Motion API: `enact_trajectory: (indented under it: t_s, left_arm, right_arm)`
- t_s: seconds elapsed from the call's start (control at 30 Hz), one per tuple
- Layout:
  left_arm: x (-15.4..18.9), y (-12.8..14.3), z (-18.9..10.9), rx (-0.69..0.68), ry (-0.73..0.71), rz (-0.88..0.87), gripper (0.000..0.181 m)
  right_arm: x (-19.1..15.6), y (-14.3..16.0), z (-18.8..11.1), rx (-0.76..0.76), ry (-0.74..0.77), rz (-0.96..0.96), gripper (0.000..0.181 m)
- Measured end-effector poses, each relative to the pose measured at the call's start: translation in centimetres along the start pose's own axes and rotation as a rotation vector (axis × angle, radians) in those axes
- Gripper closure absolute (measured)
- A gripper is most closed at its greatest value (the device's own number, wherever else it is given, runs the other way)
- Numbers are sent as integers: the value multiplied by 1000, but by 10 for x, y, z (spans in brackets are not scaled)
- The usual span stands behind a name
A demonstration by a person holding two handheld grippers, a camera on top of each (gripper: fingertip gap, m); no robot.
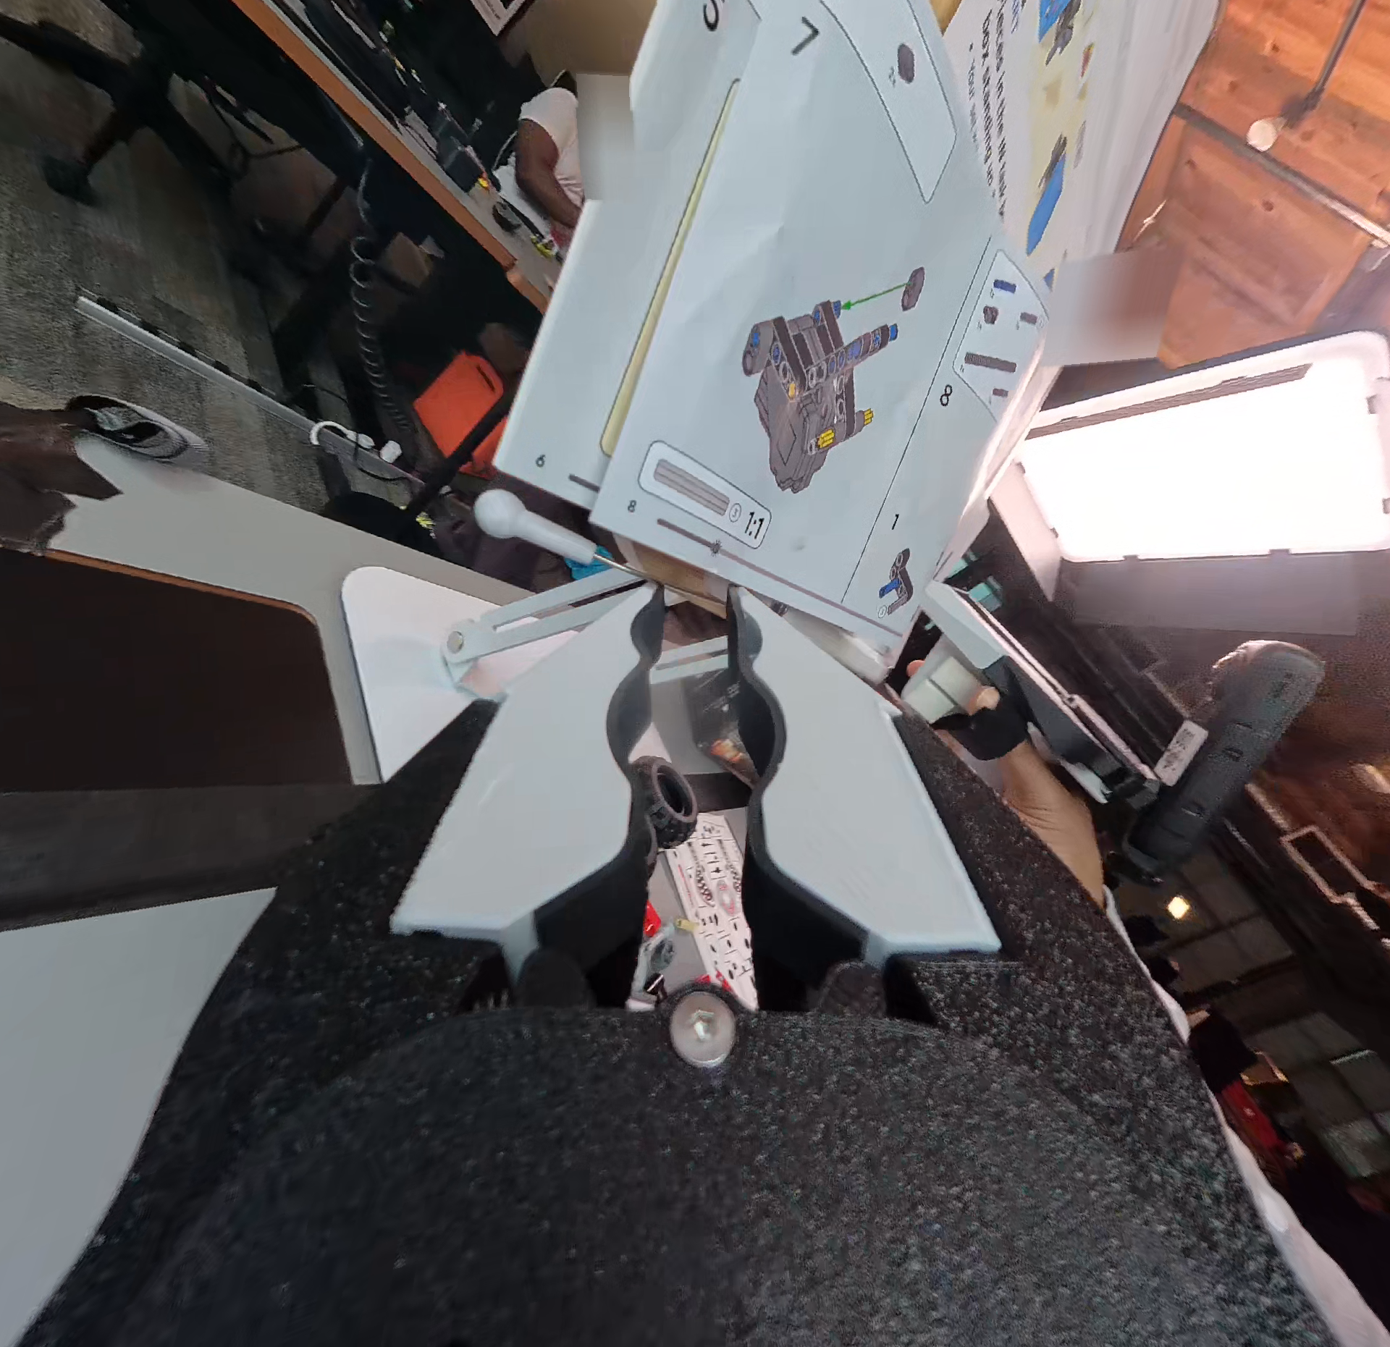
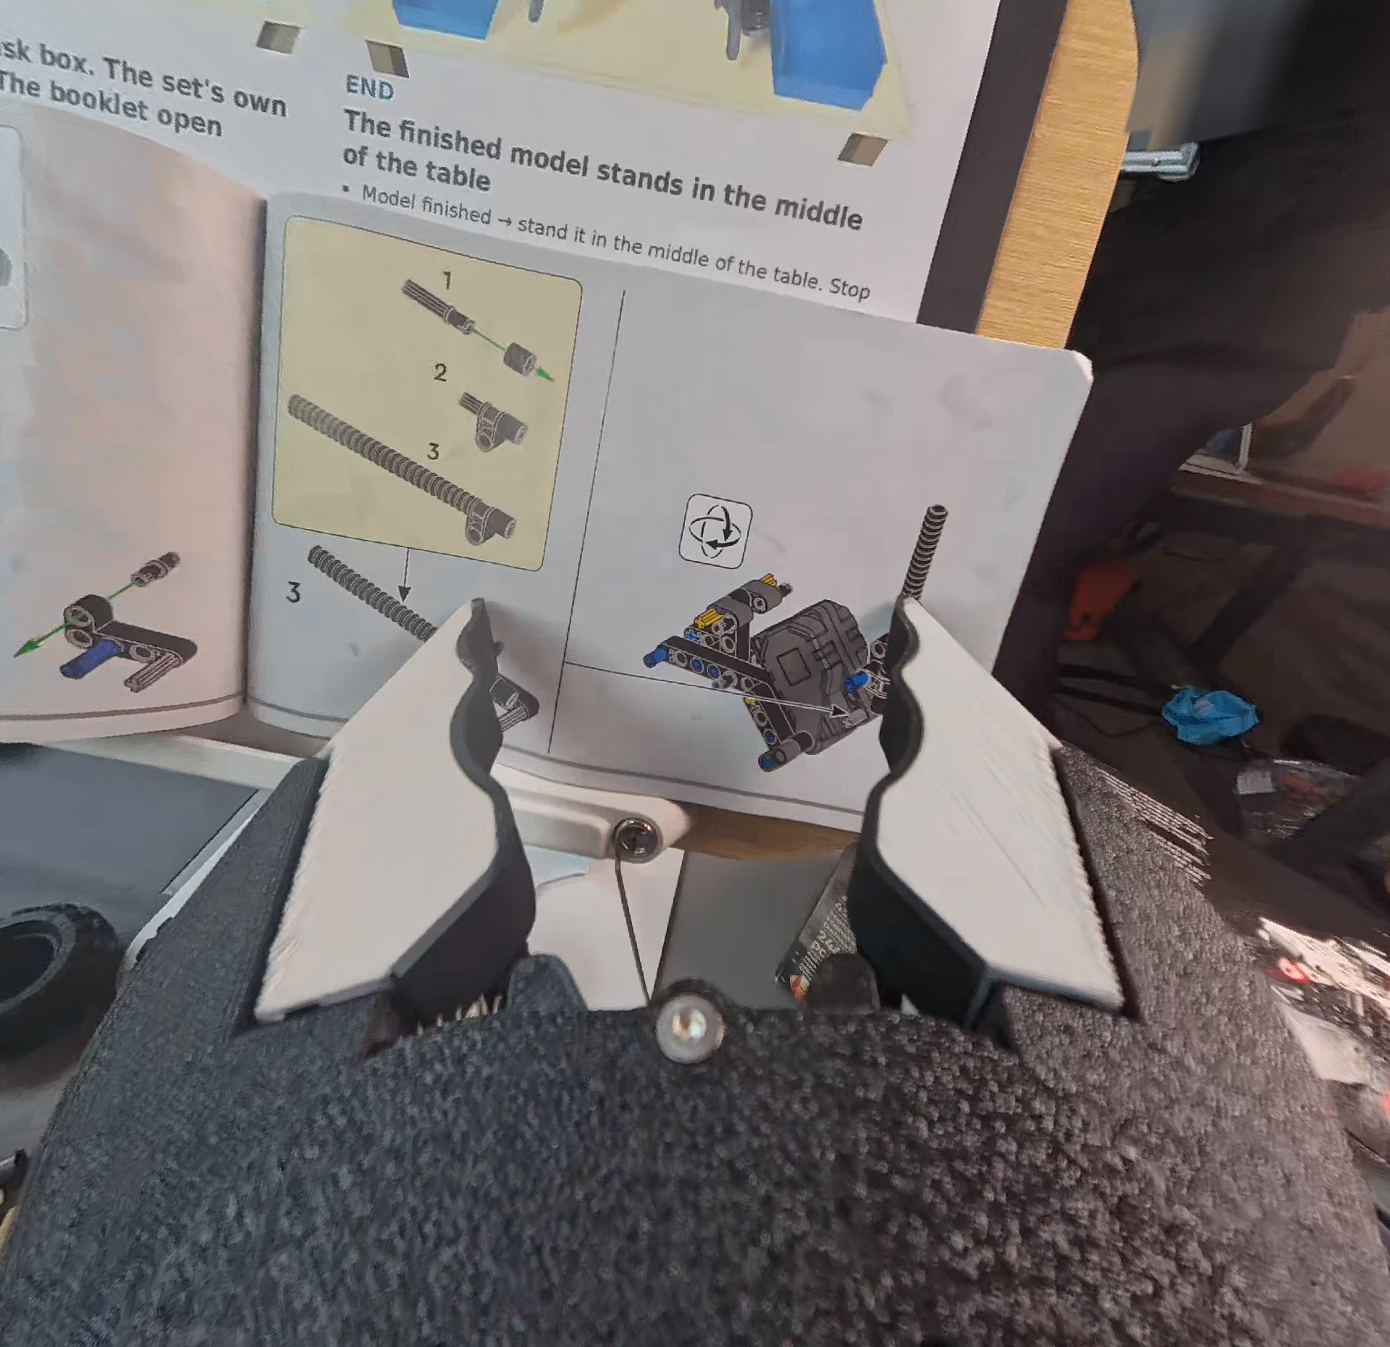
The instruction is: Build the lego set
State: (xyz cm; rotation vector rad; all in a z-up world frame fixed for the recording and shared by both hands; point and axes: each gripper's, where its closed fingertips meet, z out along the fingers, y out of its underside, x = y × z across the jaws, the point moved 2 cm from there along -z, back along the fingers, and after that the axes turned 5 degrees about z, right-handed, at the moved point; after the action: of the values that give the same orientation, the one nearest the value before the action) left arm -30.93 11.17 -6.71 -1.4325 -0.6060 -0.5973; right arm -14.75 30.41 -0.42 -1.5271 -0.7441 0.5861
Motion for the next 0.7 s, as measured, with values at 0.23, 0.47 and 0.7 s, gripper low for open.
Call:
enact_trajectory:
  t_s: [0.23,0.47,0.7]
  left_arm:
    - [6,-5,1,25,83,-71,160]
    - [1,-8,-2,52,85,-89,170]
    - [-2,-11,-4,73,80,-92,180]
  right_arm:
    - [-18,0,-7,20,-34,-17,131]
    - [-48,-22,-36,157,-190,-50,164]
    - [-132,-30,-55,193,-430,-133,166]
